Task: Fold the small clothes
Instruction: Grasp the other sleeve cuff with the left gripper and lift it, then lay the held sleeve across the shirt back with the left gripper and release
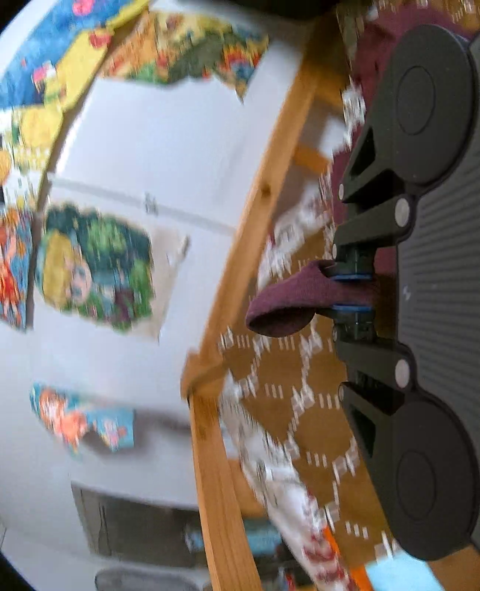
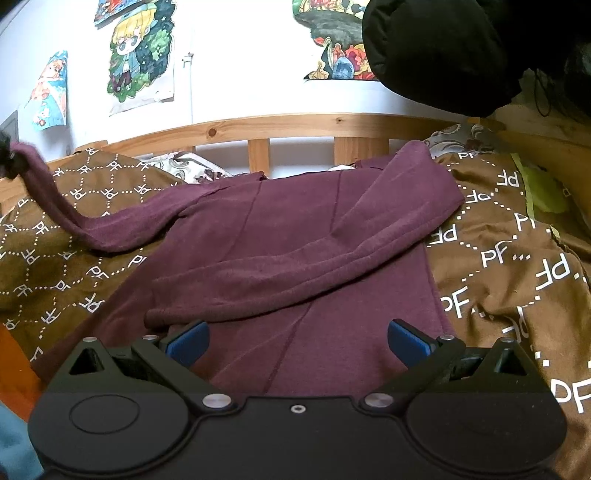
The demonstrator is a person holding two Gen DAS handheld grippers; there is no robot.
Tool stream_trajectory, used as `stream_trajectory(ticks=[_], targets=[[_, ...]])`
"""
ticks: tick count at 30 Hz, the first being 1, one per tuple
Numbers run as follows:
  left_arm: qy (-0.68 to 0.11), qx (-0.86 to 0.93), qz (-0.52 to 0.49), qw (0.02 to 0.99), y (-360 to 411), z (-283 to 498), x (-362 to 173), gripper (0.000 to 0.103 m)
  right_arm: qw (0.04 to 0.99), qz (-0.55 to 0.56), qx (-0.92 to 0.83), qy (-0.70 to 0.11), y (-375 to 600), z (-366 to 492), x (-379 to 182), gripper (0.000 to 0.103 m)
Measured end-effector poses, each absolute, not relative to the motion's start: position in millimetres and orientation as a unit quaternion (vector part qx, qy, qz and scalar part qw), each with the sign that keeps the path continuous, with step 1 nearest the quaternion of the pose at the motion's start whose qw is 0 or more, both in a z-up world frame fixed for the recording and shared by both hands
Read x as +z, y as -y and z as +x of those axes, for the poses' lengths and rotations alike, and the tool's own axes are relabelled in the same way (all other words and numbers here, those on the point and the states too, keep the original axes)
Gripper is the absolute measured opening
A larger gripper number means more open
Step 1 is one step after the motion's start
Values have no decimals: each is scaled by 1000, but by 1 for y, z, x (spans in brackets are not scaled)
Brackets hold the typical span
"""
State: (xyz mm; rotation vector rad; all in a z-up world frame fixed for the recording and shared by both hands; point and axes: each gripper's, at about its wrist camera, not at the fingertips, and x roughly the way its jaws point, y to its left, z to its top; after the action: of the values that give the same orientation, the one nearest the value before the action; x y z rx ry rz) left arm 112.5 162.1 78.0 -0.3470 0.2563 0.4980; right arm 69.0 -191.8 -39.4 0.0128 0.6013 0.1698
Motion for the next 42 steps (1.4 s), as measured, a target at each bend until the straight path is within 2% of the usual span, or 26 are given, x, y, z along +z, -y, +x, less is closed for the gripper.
stream_trajectory(ticks=[9, 15, 22, 35, 39, 40, 42], targets=[[-131, 48, -110, 984, -69, 171, 88, 12, 956, 10, 79, -283, 197, 66, -36, 102], [-205, -67, -62, 974, -3, 198, 60, 13, 958, 11, 63, -279, 207, 68, -36, 102], [-258, -93, -79, 958, 14, 202, 27, 13, 954, 14, 29, -299, 222, 73, -42, 102], [-278, -111, -80, 951, 30, 208, 13, 14, 951, 25, -2, -307, 237, 78, -51, 102], [-308, -115, -73, 942, 36, 211, 3, 19, 951, 28, -12, -308, 242, 79, -52, 102], [-316, -117, -76, 938, 36, 213, 1, 24, 951, 30, -15, -308, 243, 79, -53, 102], [-343, -131, -93, 926, 34, 215, -5, 49, 950, 34, -17, -310, 245, 80, -53, 102]])
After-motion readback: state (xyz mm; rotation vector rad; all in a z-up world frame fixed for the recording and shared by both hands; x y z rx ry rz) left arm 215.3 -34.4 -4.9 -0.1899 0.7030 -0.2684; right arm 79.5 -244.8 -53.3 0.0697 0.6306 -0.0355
